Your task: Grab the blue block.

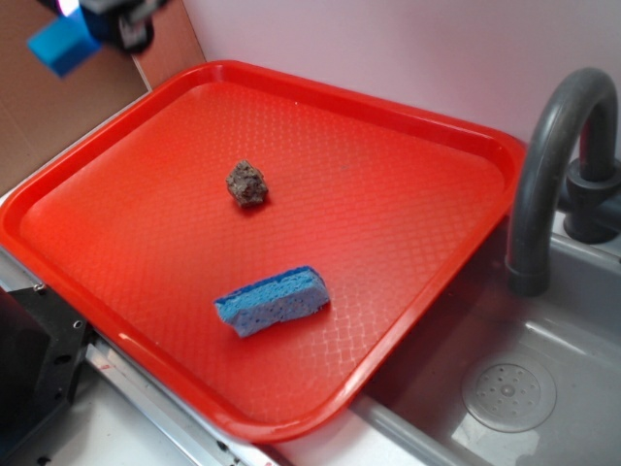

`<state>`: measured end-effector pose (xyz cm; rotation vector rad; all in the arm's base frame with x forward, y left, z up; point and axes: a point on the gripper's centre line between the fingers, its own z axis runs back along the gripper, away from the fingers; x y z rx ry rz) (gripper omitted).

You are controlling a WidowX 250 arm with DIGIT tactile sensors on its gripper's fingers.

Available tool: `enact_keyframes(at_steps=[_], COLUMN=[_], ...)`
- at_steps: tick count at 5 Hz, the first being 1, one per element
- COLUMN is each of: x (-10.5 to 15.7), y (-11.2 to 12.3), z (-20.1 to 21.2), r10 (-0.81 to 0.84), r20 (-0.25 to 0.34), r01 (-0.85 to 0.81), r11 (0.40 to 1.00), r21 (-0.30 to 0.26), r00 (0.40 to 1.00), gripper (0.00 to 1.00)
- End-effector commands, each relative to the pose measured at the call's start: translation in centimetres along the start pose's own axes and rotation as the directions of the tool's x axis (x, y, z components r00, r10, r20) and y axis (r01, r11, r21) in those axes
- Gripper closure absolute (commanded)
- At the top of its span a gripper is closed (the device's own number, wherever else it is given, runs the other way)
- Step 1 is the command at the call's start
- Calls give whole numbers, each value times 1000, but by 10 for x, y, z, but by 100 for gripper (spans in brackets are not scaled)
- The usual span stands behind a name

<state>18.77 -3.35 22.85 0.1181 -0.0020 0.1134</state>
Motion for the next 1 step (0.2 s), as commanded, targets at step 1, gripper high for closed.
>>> enact_keyframes(at_steps=[1], x=[-15], y=[18], z=[2], r10=[39], r20=[29], r01=[-30], r11=[964], r21=[-263], r00=[999], gripper=[0])
